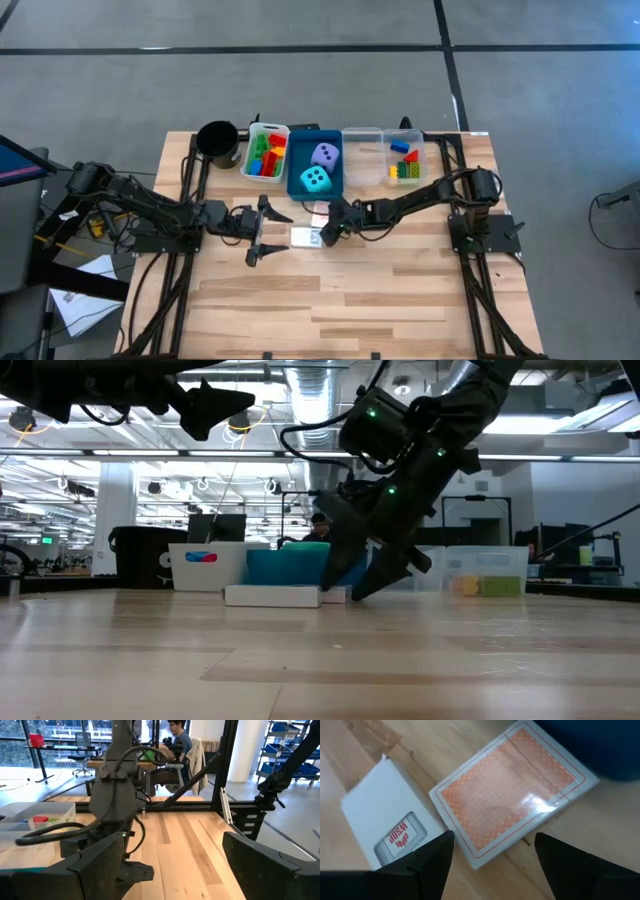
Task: Pick & Place Toys
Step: Put the blue deck of cards into the left transparent bin
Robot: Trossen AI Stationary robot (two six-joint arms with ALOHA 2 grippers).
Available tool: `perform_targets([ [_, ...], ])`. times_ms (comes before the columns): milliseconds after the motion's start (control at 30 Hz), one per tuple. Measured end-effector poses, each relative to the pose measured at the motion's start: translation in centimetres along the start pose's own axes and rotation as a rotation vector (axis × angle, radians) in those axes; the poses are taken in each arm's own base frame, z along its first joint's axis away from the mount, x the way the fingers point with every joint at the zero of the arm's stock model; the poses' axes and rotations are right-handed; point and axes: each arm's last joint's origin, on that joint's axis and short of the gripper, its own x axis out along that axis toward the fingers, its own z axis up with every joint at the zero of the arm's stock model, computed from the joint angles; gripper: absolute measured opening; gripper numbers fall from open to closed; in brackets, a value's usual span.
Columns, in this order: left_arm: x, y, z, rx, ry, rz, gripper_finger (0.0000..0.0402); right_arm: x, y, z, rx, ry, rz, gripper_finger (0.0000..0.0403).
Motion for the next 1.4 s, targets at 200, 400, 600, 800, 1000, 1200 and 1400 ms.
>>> perform_targets([
  [200,0.0,0.0,-0.2,0.003,0.02,0.001,0.0332,-0.9,2.3,1.1,-0.099,-0.122,-0.059,0.0276],
  [400,0.0,0.0,-0.2,0.003,0.02,0.001,0.0332,-1.8,3.9,0.7,-0.106,-0.296,-0.19,0.0276],
  [600,0.0,0.0,-0.4,0.005,0.037,0.002,0.0332,-2.6,5.2,-0.3,-0.062,-0.409,-0.219,0.0276],
  [800,-0.2,0.1,-2.0,0.019,0.211,0.01,0.0332,-2.8,6.2,-1.0,-0.034,-0.463,-0.189,0.0276],
  [1000,-0.2,0.5,-4.6,-0.009,0.414,0.15,0.0332,-2.2,7.4,-2.0,-0.038,-0.494,-0.131,0.0276],
  [1200,0.7,1.3,-7.6,0.032,0.541,0.325,0.0312,-1.6,7.9,-2.8,-0.068,-0.511,-0.121,0.0276],
  [1400,1.5,1.6,-10.9,0.029,0.667,0.357,0.0273,-1.4,8.0,-2.9,-0.126,-0.511,-0.131,0.0276],
])
